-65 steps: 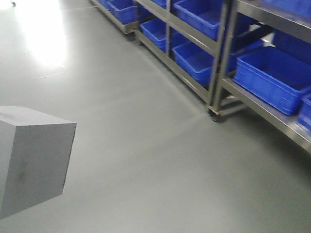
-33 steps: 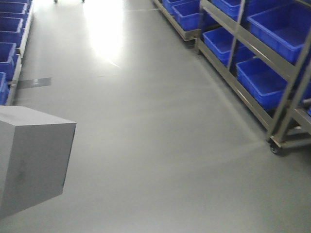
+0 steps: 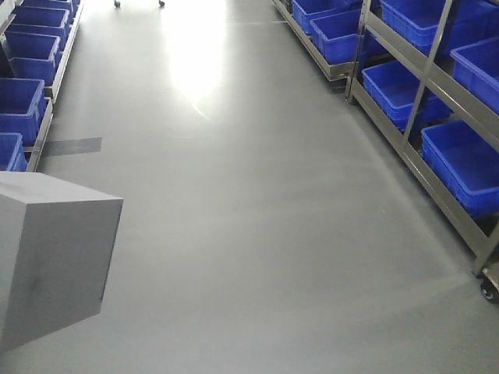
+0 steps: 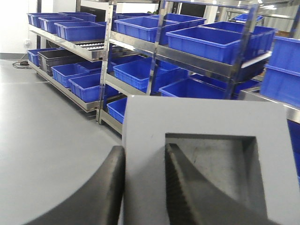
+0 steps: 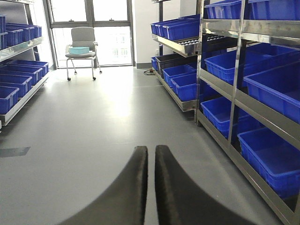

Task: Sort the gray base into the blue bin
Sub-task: 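Drive down the aisle between blue bin shelves toward the bins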

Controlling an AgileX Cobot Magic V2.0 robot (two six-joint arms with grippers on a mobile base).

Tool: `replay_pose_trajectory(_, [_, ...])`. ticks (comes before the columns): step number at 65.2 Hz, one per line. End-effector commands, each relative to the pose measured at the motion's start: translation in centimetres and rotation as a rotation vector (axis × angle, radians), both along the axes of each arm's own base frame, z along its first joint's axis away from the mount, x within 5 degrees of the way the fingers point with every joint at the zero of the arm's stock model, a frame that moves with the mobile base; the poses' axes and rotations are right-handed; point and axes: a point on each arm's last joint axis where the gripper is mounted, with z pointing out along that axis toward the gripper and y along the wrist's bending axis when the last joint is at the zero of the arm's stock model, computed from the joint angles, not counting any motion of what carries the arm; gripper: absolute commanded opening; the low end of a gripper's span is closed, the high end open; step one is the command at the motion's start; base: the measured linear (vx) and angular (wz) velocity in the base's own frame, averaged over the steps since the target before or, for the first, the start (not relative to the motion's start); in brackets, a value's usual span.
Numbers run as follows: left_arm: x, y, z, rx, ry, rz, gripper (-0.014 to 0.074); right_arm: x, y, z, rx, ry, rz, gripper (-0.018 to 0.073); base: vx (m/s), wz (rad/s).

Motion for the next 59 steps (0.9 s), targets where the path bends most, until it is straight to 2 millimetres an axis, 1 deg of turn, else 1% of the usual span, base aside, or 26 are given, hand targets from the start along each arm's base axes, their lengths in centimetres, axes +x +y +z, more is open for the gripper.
replay_pose_trajectory(1, [-0.10, 0.06, 1.95, -0.074, -0.110, -0.001, 0.0004, -0.10, 0.00, 0.89, -0.013, -0.091, -0.002, -0.0004, 0.41, 0.05])
replay_pose_trajectory(28, [-0.10, 0.06, 1.95, -0.074, -0.110, -0.001, 0.0004, -0.10, 0.00, 0.89, -0.013, -0.091, -0.002, -0.0004, 0.41, 0.07])
replay_pose_trajectory(59, [-0.10, 0.06, 1.95, -0.074, -0.110, -0.001, 0.0004, -0.10, 0.00, 0.89, -0.013, -0.091, -0.002, -0.0004, 0.43, 0.17])
